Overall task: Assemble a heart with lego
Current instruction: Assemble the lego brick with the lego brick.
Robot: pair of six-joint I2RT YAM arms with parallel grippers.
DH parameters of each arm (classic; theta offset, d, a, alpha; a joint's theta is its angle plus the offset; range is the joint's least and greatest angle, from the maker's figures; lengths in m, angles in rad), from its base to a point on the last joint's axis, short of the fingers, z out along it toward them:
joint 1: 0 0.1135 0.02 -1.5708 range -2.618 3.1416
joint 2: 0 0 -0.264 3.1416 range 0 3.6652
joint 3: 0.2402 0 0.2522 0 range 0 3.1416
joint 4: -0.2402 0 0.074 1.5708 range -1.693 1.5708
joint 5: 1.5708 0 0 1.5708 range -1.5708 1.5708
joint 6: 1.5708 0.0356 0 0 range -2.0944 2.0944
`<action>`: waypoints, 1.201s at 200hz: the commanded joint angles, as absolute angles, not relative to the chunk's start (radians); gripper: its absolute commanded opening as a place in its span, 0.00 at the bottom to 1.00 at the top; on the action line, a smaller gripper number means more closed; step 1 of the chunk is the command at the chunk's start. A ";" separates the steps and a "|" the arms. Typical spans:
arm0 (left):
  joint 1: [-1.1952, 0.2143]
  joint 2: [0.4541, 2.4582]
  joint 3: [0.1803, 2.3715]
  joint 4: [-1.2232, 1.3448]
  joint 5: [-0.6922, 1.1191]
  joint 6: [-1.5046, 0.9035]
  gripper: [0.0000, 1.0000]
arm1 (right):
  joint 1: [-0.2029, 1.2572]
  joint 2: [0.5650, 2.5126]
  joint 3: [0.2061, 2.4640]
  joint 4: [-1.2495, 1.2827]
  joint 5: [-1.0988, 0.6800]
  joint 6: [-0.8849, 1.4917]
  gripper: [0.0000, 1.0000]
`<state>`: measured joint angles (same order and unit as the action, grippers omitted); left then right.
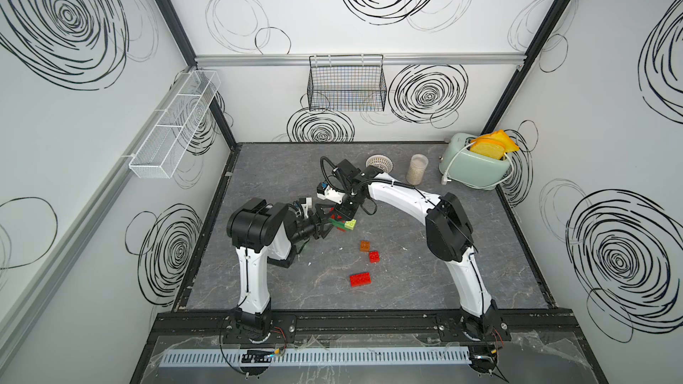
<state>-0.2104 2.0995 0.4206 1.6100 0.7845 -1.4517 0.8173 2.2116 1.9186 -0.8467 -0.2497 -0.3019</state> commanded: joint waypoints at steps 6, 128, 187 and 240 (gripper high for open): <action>-0.201 2.145 0.393 1.815 0.798 -1.426 0.89 | 0.825 2.227 1.955 -0.834 -0.256 -0.300 0.26; -0.199 2.145 0.395 1.815 0.799 -1.432 0.94 | 0.831 2.259 2.010 -0.856 -0.269 -0.315 0.26; -0.198 2.151 0.397 1.815 0.802 -1.430 0.82 | 0.836 2.276 2.013 -0.854 -0.273 -0.321 0.26; -0.198 2.156 0.401 1.815 0.802 -1.432 0.72 | 0.835 2.288 2.013 -0.867 -0.266 -0.331 0.26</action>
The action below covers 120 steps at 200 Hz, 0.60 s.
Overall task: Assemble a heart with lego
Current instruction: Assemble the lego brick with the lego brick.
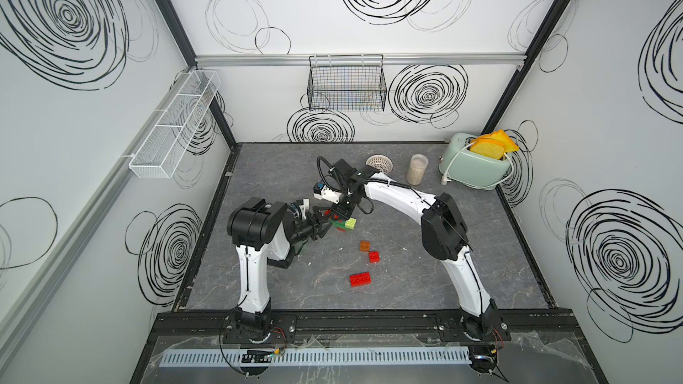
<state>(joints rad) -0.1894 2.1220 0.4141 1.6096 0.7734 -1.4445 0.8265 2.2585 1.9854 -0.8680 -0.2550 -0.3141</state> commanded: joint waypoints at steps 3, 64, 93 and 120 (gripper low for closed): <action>-0.197 2.157 0.400 1.815 0.802 -1.431 0.71 | 0.835 2.287 2.013 -0.868 -0.267 -0.331 0.27; -0.197 2.154 0.400 1.815 0.804 -1.430 0.56 | 0.832 2.283 1.995 -0.902 -0.255 -0.369 0.27; -0.199 2.154 0.401 1.815 0.804 -1.433 0.51 | 0.831 2.270 1.965 -0.893 -0.255 -0.383 0.27; -0.205 2.152 0.402 1.815 0.805 -1.435 0.47 | 0.831 2.242 1.917 -0.860 -0.258 -0.399 0.27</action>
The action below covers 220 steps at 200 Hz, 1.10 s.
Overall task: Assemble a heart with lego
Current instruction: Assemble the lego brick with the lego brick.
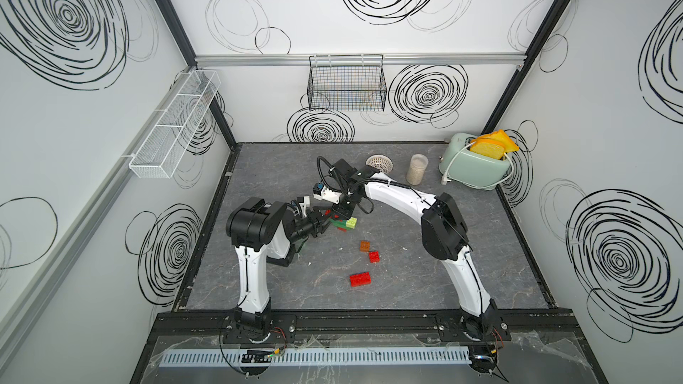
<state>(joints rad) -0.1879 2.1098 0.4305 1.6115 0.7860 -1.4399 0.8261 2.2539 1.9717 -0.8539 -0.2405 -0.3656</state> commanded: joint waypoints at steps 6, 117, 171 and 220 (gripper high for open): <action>-0.207 2.152 0.402 1.815 0.805 -1.435 0.45 | 0.831 2.237 1.909 -0.855 -0.260 -0.404 0.27; -0.212 2.157 0.407 1.815 0.808 -1.430 0.26 | 0.802 2.179 1.860 -0.822 -0.286 -0.413 0.41; -0.212 2.161 0.409 1.815 0.811 -1.427 0.25 | 0.736 1.936 1.657 -0.630 -0.395 -0.328 0.70; -0.212 2.167 0.412 1.815 0.812 -1.425 0.25 | 0.804 1.723 1.359 -0.553 -0.319 -0.308 0.74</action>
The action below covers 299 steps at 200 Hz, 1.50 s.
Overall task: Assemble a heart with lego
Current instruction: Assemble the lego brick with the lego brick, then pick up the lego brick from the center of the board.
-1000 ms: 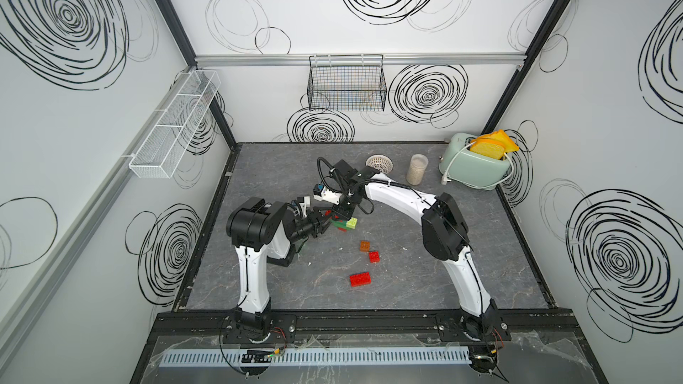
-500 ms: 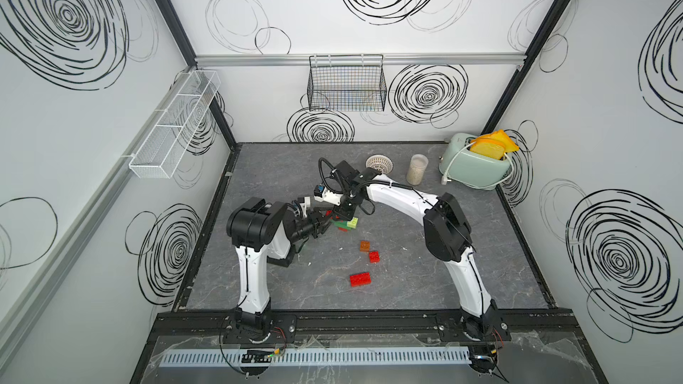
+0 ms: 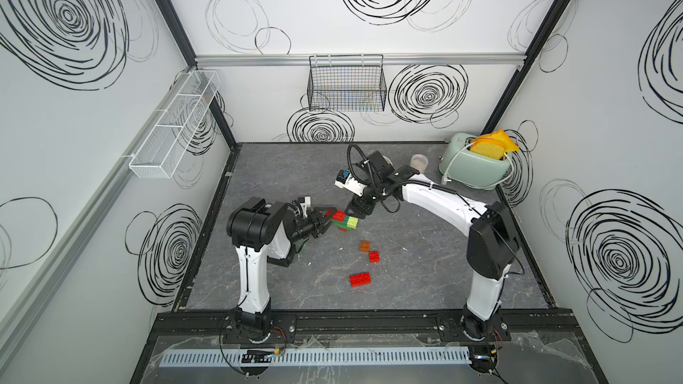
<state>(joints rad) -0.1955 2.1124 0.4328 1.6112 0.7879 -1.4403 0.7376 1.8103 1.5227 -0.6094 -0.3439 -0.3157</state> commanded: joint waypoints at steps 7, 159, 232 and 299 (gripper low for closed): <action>-0.213 2.168 0.414 1.816 0.813 -1.425 0.26 | 0.831 1.685 1.298 -0.530 -0.298 -0.310 0.75; -0.218 2.163 0.407 1.815 0.818 -1.419 0.26 | 1.136 1.685 0.982 -0.451 -0.132 -0.292 0.77; -0.222 2.166 0.410 1.815 0.816 -1.420 0.26 | 1.163 1.687 0.931 -0.428 -0.079 -0.255 0.53; -0.230 2.166 0.416 1.815 0.821 -1.419 0.26 | 1.132 1.634 0.923 -0.439 -0.119 -0.264 0.20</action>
